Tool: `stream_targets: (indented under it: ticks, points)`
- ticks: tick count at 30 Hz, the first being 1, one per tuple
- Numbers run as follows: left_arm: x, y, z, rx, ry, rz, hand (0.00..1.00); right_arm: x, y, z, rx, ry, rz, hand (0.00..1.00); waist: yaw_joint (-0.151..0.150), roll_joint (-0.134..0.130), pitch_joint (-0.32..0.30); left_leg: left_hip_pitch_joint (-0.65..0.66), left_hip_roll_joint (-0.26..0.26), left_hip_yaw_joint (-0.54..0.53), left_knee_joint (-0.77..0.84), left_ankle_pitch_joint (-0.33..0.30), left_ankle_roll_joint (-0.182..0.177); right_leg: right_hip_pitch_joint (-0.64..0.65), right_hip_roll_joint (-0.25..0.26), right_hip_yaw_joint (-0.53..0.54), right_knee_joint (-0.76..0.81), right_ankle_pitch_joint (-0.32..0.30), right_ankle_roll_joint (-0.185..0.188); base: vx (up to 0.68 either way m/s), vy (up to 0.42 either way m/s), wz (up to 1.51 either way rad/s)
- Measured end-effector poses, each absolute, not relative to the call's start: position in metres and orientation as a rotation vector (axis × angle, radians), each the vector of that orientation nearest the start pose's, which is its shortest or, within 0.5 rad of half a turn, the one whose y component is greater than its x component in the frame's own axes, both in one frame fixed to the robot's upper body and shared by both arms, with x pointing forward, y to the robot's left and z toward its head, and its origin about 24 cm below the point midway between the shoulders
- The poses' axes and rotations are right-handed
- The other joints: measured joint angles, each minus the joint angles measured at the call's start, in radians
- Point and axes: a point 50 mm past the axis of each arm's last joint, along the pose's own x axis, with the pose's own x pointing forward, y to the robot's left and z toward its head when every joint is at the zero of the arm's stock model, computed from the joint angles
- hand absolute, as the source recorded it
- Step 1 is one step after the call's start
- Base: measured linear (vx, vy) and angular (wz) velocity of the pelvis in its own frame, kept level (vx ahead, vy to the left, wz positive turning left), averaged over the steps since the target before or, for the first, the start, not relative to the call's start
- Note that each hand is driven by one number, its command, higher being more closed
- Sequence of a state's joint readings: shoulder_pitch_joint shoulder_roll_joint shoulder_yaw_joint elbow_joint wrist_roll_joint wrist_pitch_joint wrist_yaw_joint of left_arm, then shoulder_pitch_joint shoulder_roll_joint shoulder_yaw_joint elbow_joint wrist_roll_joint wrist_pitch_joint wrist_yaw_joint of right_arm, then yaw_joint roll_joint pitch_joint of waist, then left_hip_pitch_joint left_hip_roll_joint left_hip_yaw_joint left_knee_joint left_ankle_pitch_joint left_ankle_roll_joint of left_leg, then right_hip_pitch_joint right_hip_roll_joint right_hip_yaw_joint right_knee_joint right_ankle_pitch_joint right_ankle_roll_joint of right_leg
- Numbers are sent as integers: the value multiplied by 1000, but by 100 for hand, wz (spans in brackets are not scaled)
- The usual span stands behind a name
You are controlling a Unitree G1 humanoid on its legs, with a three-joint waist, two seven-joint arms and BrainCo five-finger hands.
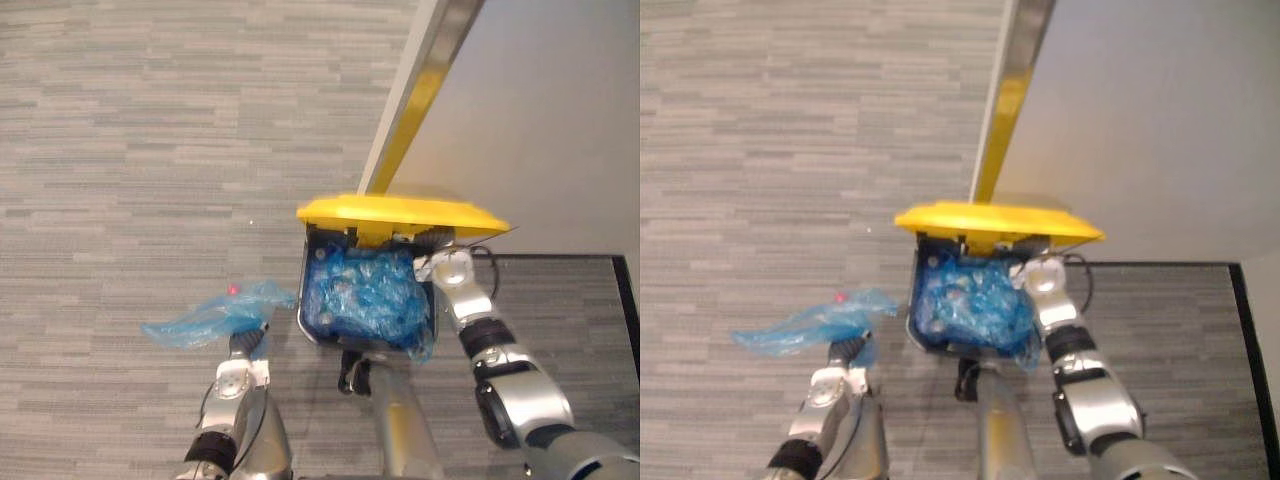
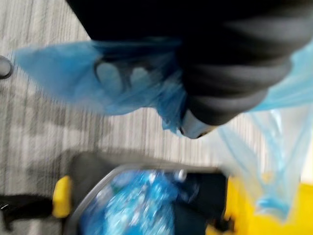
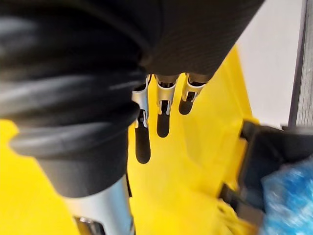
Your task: Gather rubbish on tea table into small bin, then transfer packed bag to large trash can.
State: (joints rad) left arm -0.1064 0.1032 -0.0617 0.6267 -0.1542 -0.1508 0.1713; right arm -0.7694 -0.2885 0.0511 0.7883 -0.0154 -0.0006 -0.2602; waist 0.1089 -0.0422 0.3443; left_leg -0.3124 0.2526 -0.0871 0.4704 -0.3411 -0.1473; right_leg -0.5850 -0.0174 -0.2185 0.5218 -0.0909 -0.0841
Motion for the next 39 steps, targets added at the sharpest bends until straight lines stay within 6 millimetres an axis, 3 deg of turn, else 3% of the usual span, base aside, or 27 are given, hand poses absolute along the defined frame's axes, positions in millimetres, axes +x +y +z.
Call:
stream_targets:
  ticks: [1,5,7,12,17,26,32,39]
  points:
    - [245,170,-53,4,353,149,100,388,-192,118,-317,-23,-239,0,0,0,1,3,0,6,-18,13,-24,4,-1,0,-8,9,-3,-14,0,8]
    - [250,160,-40,-4,285,101,100,388,-196,119,-283,-20,-260,0,-4,-1,3,3,-16,16,-14,29,-6,50,-19,-9,-84,42,32,-75,86,14]
    - [252,153,-31,-11,245,47,100,388,-197,119,-276,-17,-266,0,-8,-3,4,3,-39,22,-19,31,-8,69,-36,5,-122,72,71,-121,160,10]
    - [251,142,-12,-27,157,-40,100,388,-198,113,-282,9,-265,0,-11,-5,6,1,-71,33,-3,42,-11,115,-54,23,-203,139,99,-56,168,1]
    - [255,120,32,-61,-40,-184,100,389,-197,113,-289,8,-253,0,-14,-10,8,-1,-86,53,22,40,-8,134,-62,46,-243,178,108,0,95,-5]
    - [260,73,76,-125,-205,-396,100,392,-185,120,-320,-11,-182,0,-35,-22,17,19,-88,88,22,34,2,156,-56,80,-285,204,113,-1,25,-9]
    - [265,47,95,-66,-285,-497,100,393,-178,122,-339,-35,-155,0,-51,-23,17,16,-82,100,22,33,3,154,-47,91,-305,222,113,13,11,-7]
    - [295,37,102,75,-302,-467,100,397,-169,143,-336,-110,-135,0,-59,-38,40,-40,-70,106,42,29,-1,109,-33,96,-319,236,105,1,-5,-6]
